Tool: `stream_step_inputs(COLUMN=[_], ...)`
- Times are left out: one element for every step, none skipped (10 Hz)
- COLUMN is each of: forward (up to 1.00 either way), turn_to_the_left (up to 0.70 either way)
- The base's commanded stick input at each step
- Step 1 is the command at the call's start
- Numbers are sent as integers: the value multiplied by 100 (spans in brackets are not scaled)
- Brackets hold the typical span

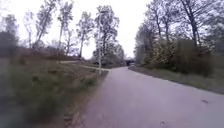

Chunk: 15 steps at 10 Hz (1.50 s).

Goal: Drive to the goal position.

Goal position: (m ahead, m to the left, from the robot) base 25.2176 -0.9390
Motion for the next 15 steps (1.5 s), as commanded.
stream_step_inputs(forward=[100, 100, 100, 100, 100, 100, 100, 100, 100, 100, 100, 100, 100, 100, 100], turn_to_the_left=[0, 0, 0, 0, 0, 0, 0, 0, 0, 0, 0, 0, 0, 0, 0])
